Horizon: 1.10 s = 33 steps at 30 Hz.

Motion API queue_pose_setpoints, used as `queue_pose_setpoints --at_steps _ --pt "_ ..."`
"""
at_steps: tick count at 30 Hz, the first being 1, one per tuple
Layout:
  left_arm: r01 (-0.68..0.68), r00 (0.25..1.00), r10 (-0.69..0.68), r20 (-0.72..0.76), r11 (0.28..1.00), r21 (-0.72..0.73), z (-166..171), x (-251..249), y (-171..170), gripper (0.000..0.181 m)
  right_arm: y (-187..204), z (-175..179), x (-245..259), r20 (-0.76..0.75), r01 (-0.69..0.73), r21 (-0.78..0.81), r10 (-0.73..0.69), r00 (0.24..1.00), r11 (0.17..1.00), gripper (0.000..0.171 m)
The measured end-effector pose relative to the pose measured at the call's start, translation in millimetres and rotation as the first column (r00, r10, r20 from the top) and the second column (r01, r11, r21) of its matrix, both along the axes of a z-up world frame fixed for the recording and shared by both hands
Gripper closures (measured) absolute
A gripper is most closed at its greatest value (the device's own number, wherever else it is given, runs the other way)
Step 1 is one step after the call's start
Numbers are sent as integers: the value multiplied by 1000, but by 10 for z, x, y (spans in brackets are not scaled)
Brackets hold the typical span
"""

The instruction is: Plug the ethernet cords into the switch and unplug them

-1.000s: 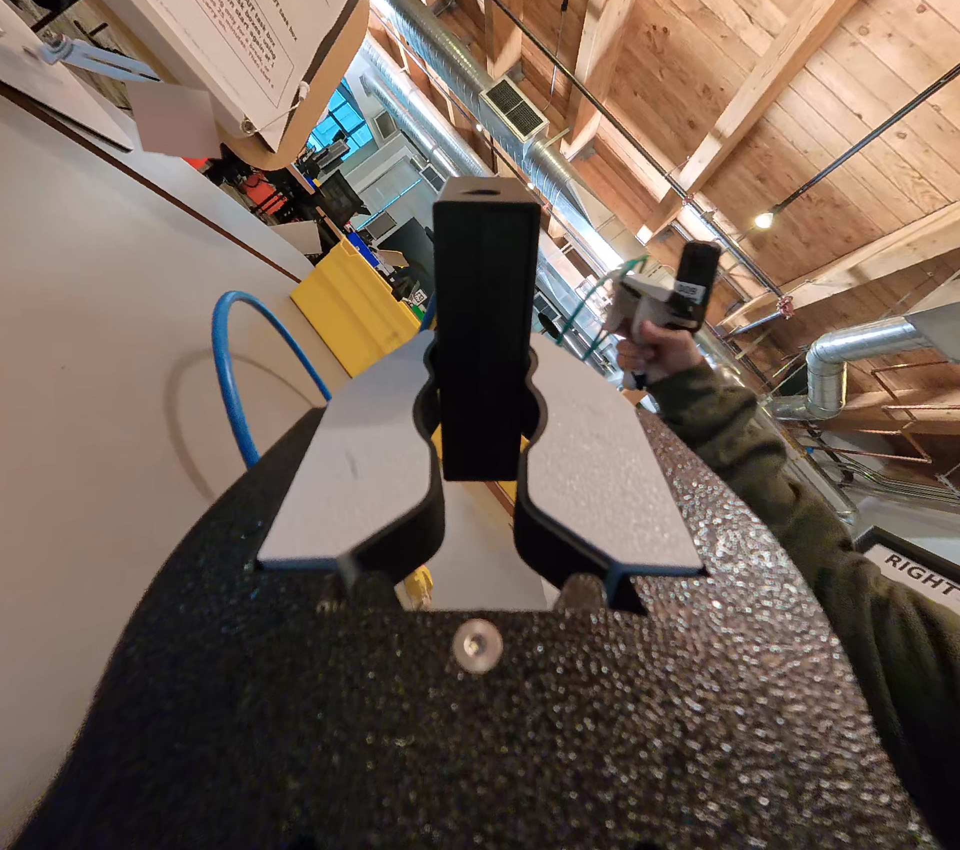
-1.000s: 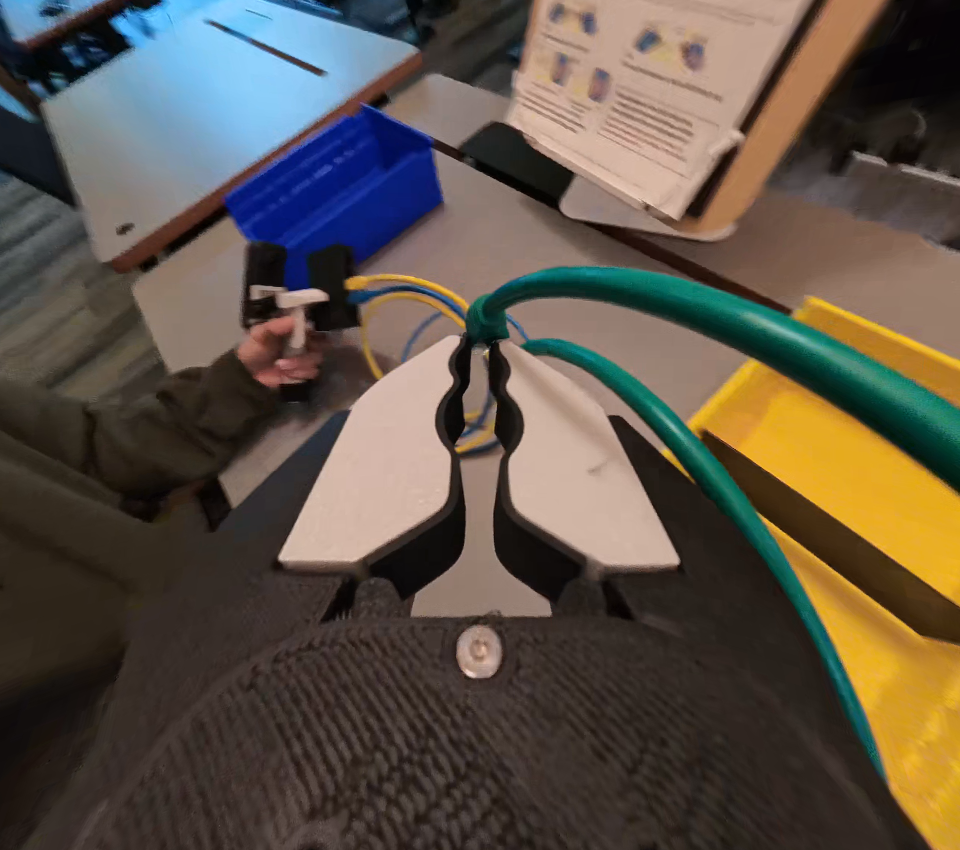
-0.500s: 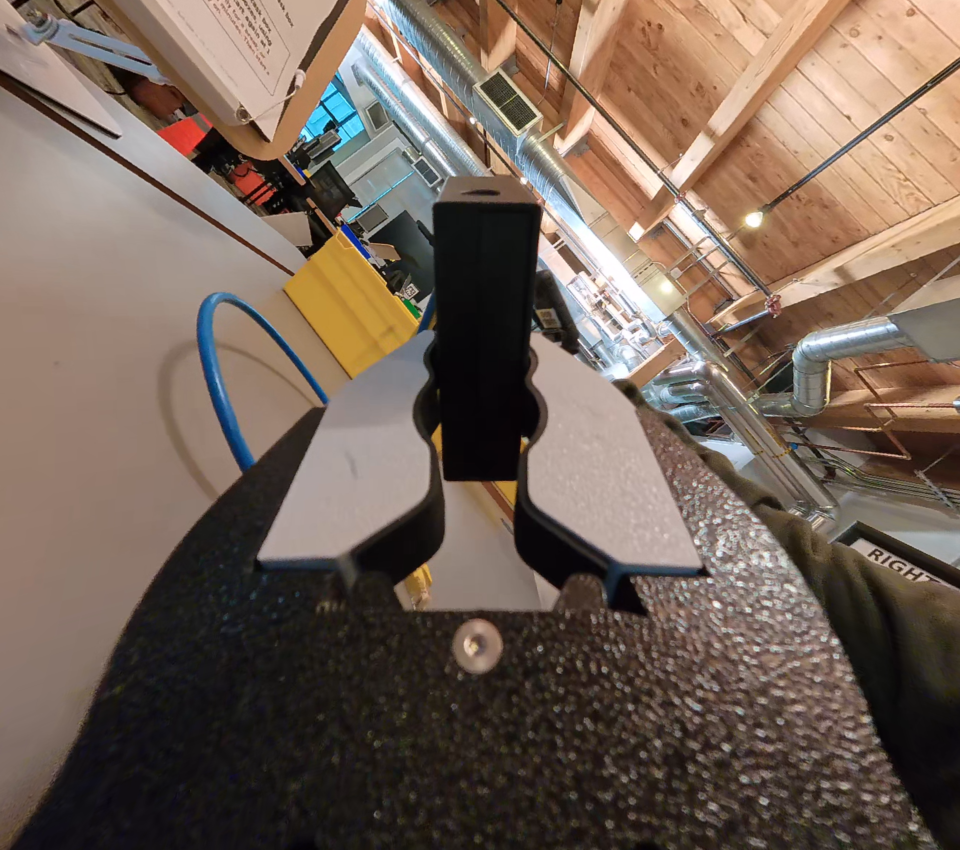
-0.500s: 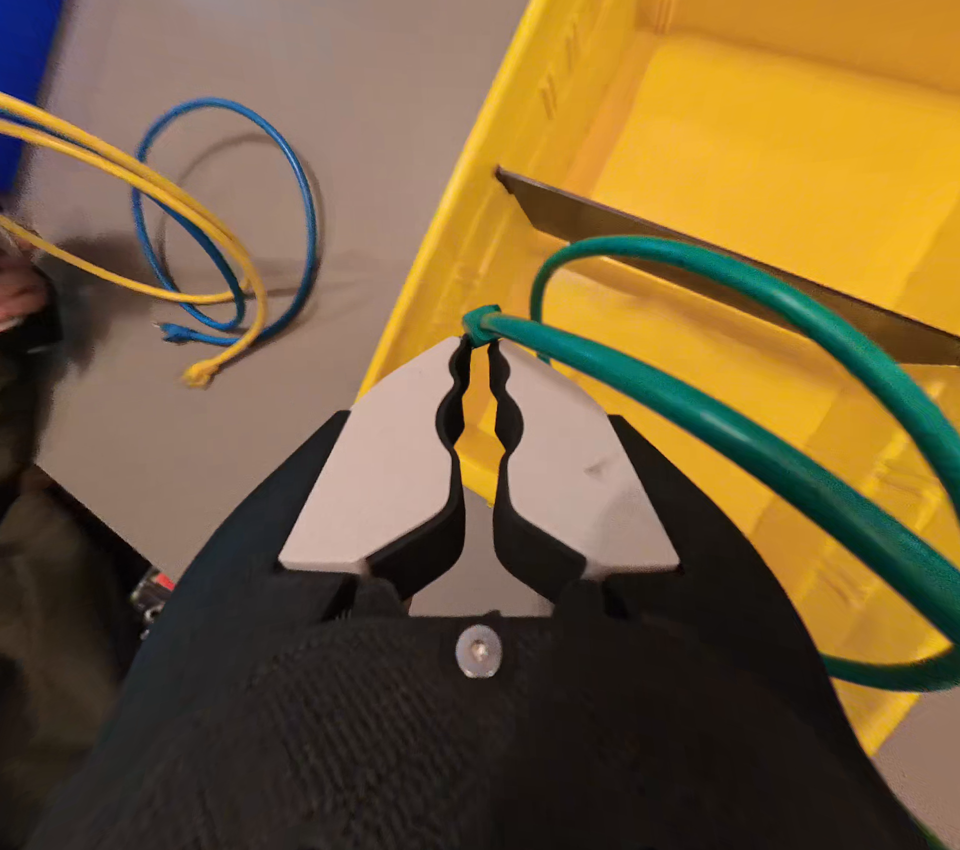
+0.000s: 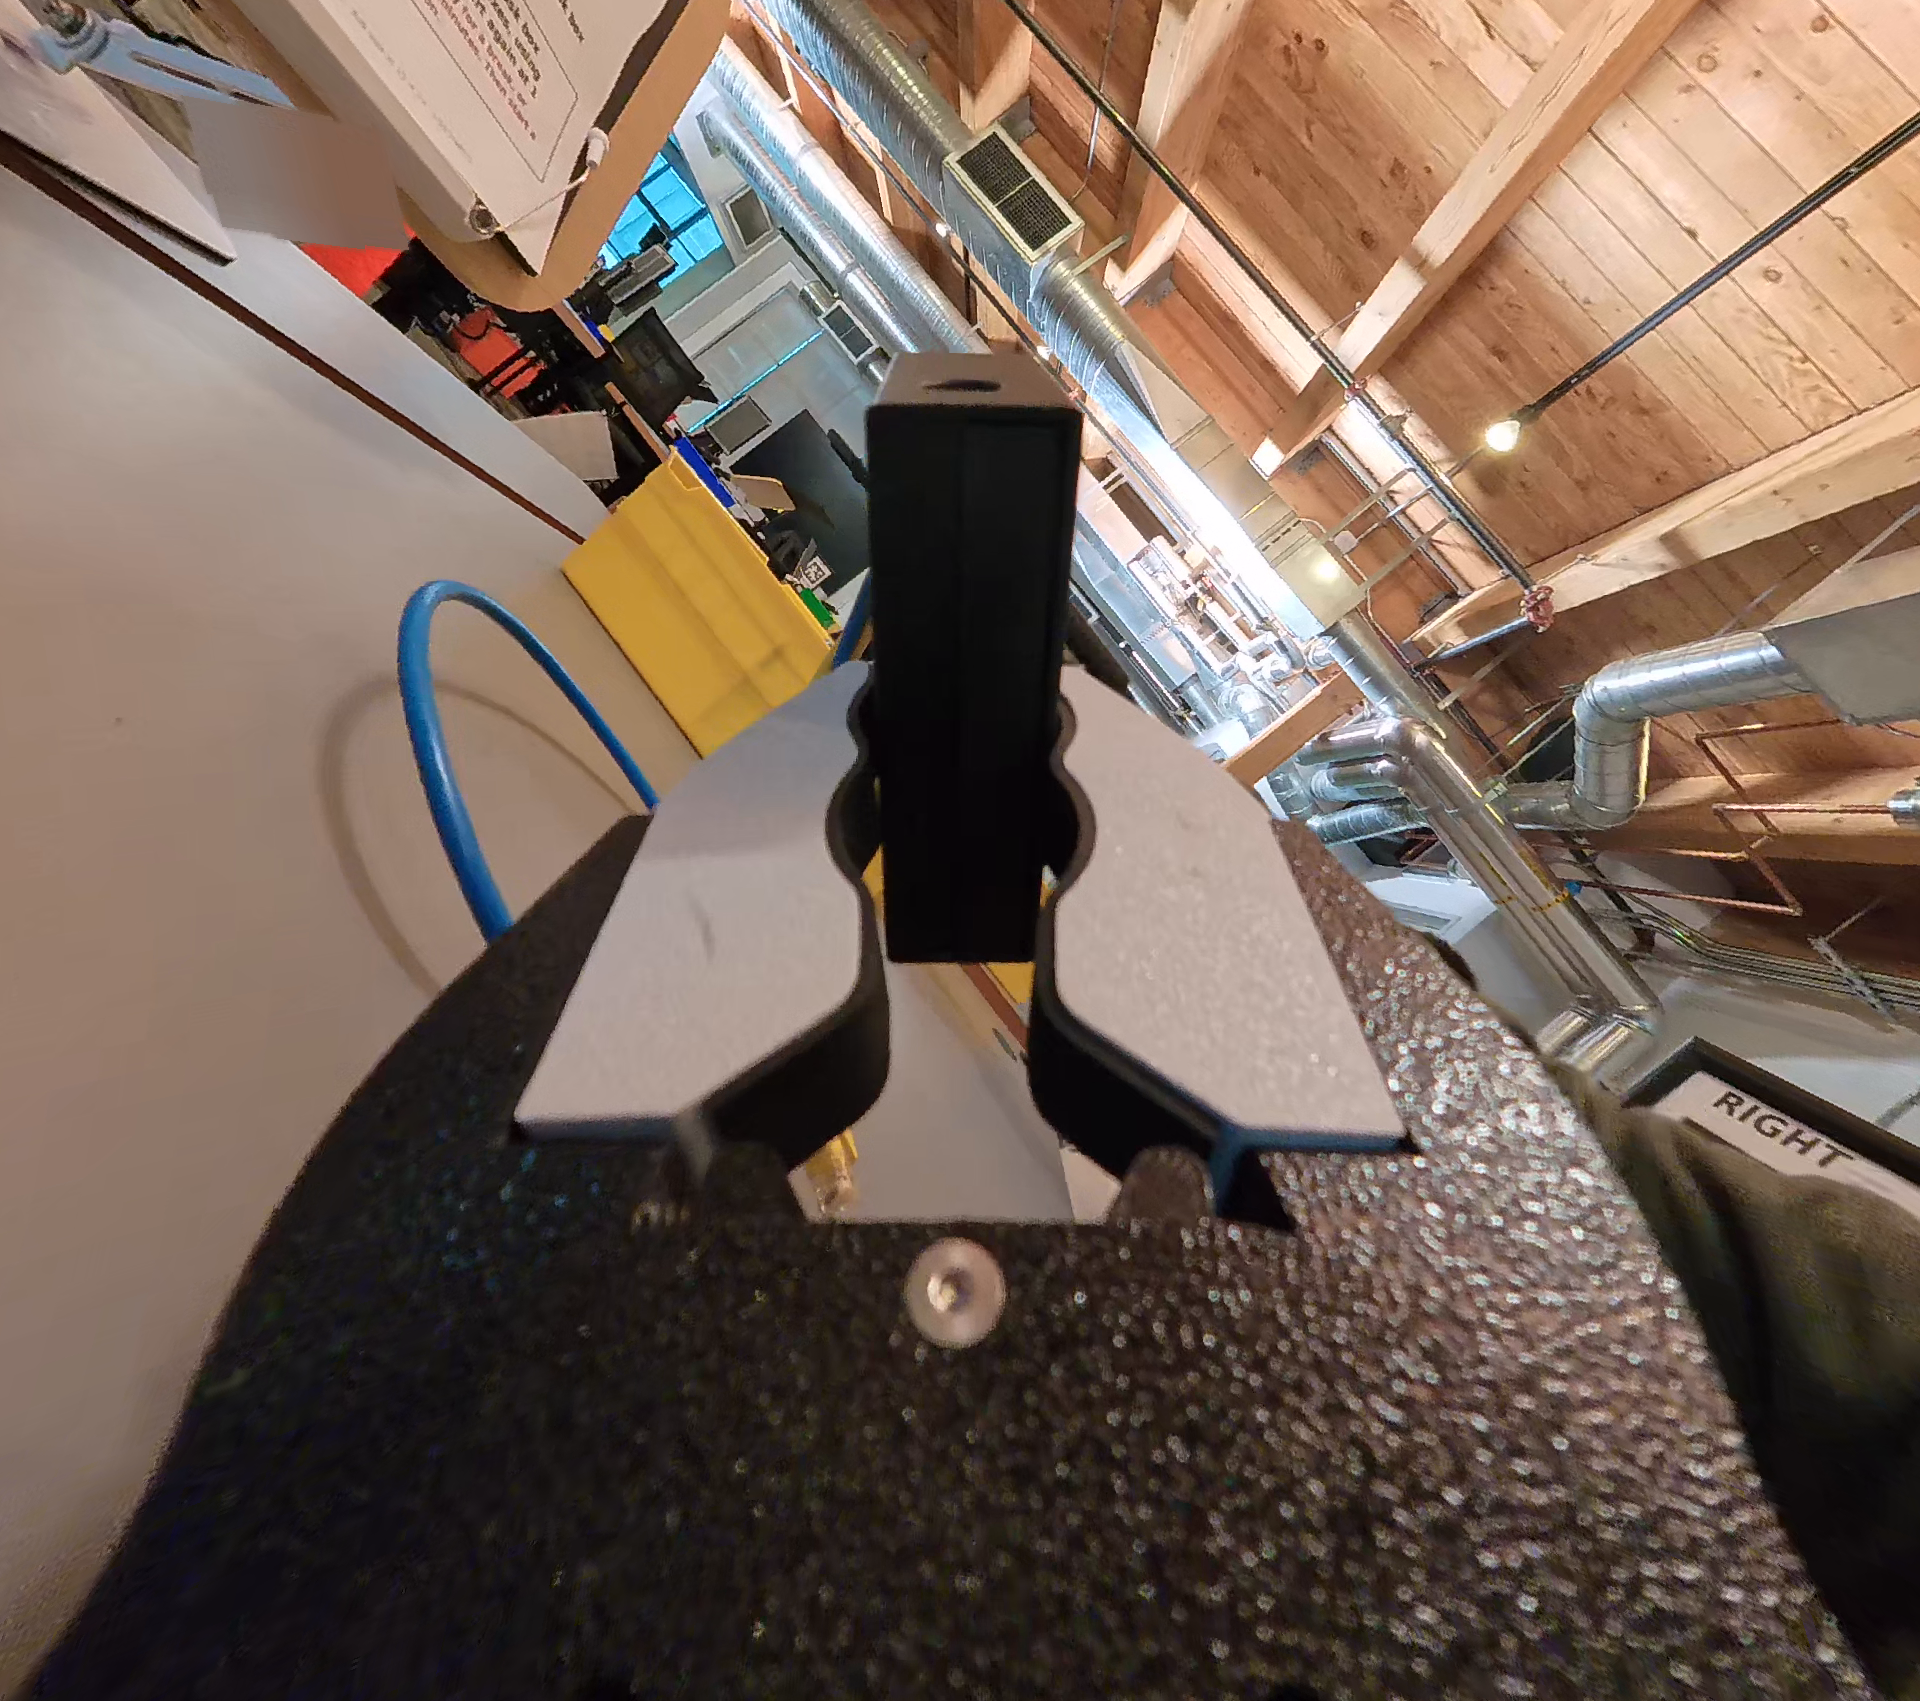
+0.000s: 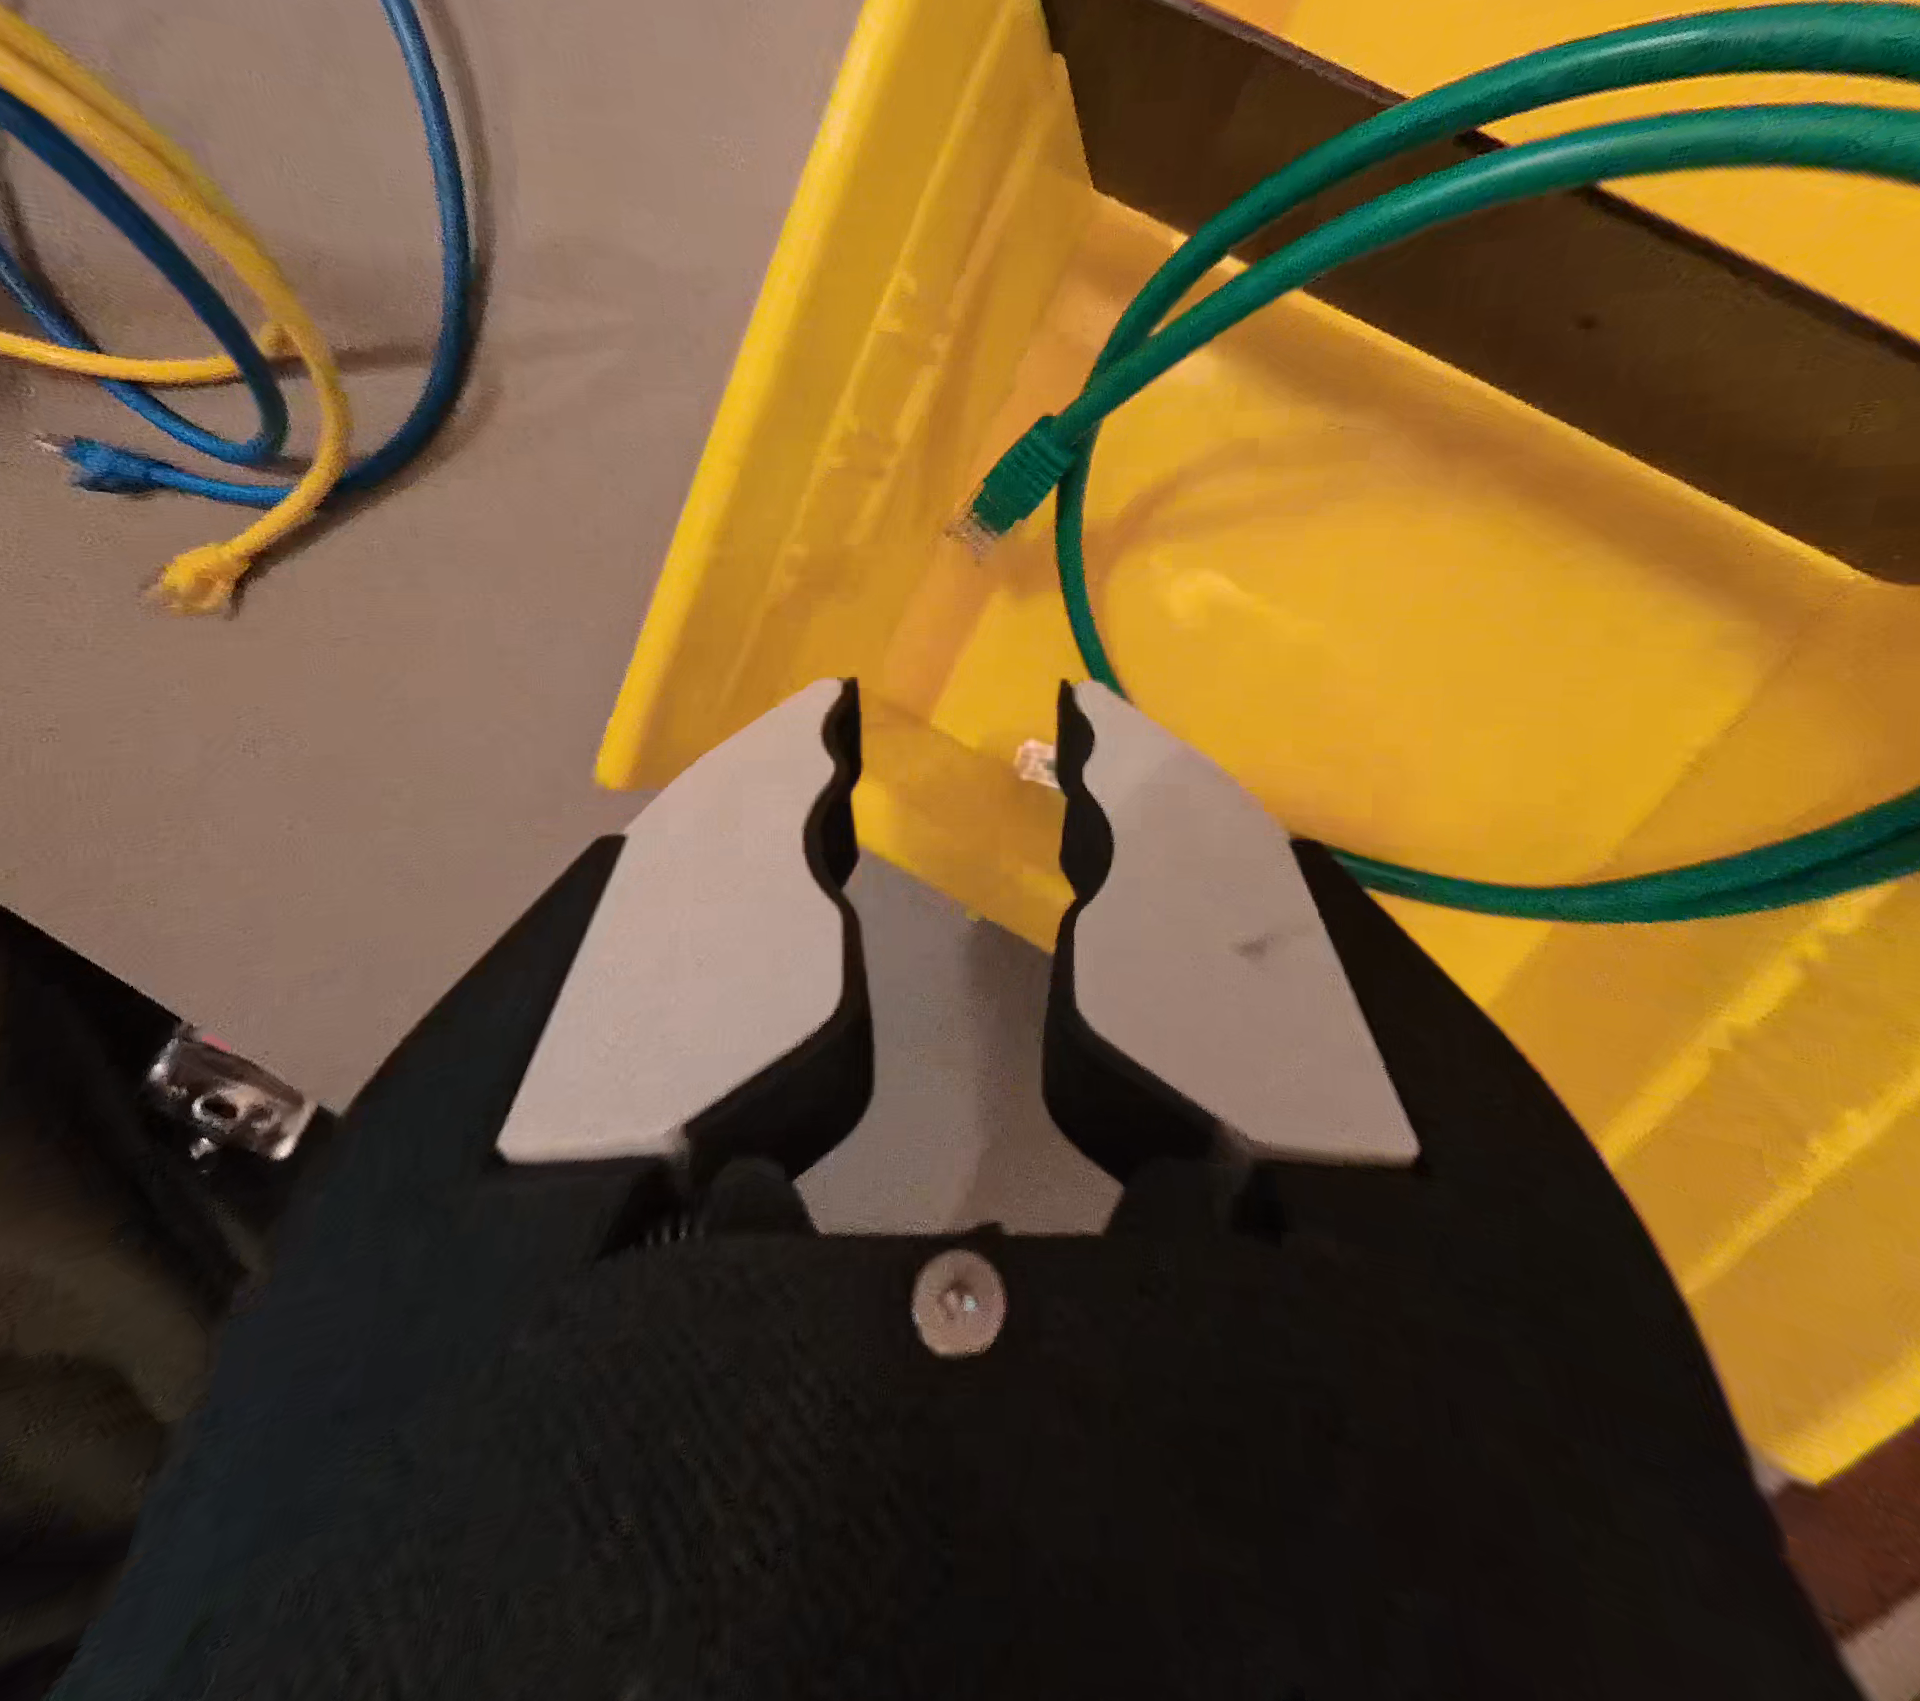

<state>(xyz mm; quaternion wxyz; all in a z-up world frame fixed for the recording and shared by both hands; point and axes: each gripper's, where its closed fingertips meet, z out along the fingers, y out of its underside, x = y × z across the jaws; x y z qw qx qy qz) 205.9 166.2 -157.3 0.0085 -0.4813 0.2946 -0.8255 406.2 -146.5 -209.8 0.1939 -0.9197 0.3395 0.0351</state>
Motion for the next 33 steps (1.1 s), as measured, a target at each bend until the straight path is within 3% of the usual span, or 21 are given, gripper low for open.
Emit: queue_pose_setpoints --at_steps 1,4,8,11,14,16,19,22,26,28,33 --pt "6 1000 -6 -2 1000 -3 3 0 -7 154 18 94 -27 48 34 43 -37 998 998 126" --pt "38 999 -39 -20 999 -36 0 7 -53 155 357 532 -450 142 105 387 -172 975 916 121" --pt "131 986 -144 -81 981 -146 -41 28 -223 155 1078 861 -1431 86 83 799 -250 965 595 129" --pt "242 947 -285 -150 937 -253 -103 15 -448 154 1557 751 -1829 31 90 912 -285 958 400 132" --pt "324 902 -392 -184 893 -313 -111 -31 -677 155 1854 545 -1892 -183 247 933 -245 952 261 135" --pt "369 873 -441 -209 876 -309 -100 -77 -835 155 1962 522 -1978 -273 303 929 -159 949 212 137" --pt "375 861 -442 -251 886 -272 -94 -103 -983 155 1917 518 -2027 -267 312 927 -216 939 210 139" --pt "335 878 -397 -266 908 -250 -86 -80 -988 155 1876 637 -2202 -262 296 935 -181 948 197 142" --pt "344 876 -414 -247 896 -281 -57 -87 -997 155 1797 687 -2092 -252 297 942 -262 932 152 159" --pt "354 875 -422 -237 892 -281 -36 -103 -1014 155 1804 738 -2080 -259 293 948 -236 936 121 163" --pt "356 883 -415 -219 896 -264 5 -112 -1028 155 1844 683 -2062 -219 281 940 -292 931 191 157"
